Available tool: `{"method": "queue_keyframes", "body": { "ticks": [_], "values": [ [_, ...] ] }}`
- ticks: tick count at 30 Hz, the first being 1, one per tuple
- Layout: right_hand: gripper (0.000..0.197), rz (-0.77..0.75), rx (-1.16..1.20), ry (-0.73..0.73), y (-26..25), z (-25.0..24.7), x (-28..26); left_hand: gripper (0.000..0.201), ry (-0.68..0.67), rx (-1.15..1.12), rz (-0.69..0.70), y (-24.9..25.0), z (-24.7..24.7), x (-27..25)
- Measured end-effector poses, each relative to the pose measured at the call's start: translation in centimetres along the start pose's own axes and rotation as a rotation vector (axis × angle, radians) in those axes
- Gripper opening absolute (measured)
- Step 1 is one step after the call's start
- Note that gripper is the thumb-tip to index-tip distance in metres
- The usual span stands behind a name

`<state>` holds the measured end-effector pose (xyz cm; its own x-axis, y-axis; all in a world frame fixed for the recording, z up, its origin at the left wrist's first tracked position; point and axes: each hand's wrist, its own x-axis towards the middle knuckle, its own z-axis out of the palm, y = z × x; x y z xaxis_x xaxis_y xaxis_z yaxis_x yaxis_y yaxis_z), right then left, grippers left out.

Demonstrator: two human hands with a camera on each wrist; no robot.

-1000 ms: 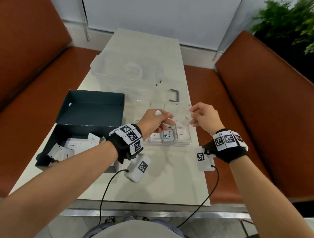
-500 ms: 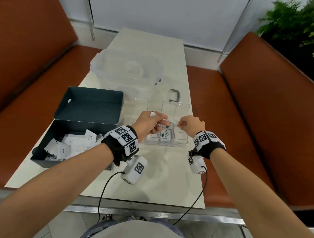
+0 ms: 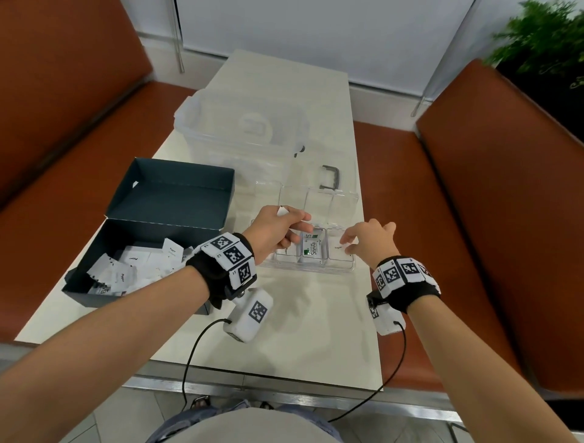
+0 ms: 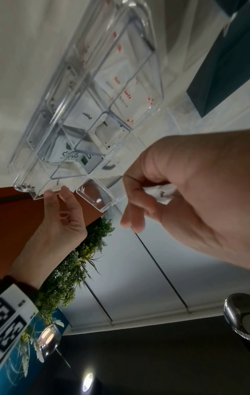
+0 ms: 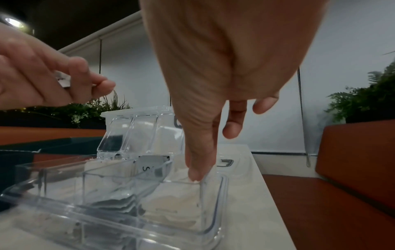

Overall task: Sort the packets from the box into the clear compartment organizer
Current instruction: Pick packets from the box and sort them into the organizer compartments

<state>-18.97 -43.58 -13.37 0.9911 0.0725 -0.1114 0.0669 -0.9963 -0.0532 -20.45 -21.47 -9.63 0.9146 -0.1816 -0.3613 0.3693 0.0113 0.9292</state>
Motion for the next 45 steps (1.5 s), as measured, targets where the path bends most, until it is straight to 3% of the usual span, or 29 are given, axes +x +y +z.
{"method": "queue_keyframes", "body": {
  "ticks": [5,10,16,20,22,25,28,31,36,40,45],
  "values": [
    [0.014,-0.072,-0.154,-0.066,-0.5,-0.4,0.4,0.023,-0.012,-0.064,-0.046,0.5,0.0,0.0],
    [0.017,-0.069,-0.098,-0.104,-1.2,-0.2,0.3,0.044,-0.114,-0.373,-0.172,1.3,-0.5,-0.4],
    [0.018,-0.027,-0.023,-0.119,-1.2,-0.2,0.2,0.064,-0.200,-0.594,-0.261,2.0,-1.4,-0.8],
    [0.013,-0.030,-0.061,-0.123,-1.5,-1.7,0.0,0.057,-0.227,-0.554,-0.282,2.3,-2.0,-1.0],
    [0.008,-0.045,-0.008,0.027,-2.2,-2.9,0.1,0.053,-0.231,-0.523,-0.293,2.3,-2.4,-0.9],
    [0.011,-0.087,0.327,0.222,-5.0,-4.7,0.1,0.055,-0.254,-0.486,-0.300,2.3,-3.0,-0.7],
    [0.029,-0.161,0.592,0.082,-8.7,-5.6,0.0,0.067,-0.281,-0.432,-0.289,2.1,-3.2,-0.6],
    [0.014,-0.169,0.733,-0.043,-10.9,-5.4,0.1,0.068,-0.282,-0.380,-0.280,2.1,-3.3,-0.3],
    [0.007,-0.111,0.933,0.070,-10.9,-5.6,1.2,0.057,-0.240,-0.233,-0.247,1.9,-4.4,-0.6],
    [0.010,-0.008,0.768,0.113,-9.9,-4.7,2.1,0.036,-0.119,-0.094,-0.234,1.3,-6.0,-1.0],
    [0.011,0.115,0.538,-0.023,-10.7,-2.1,1.9,0.026,-0.065,-0.051,-0.229,0.9,-7.6,-1.5]
  ]
}}
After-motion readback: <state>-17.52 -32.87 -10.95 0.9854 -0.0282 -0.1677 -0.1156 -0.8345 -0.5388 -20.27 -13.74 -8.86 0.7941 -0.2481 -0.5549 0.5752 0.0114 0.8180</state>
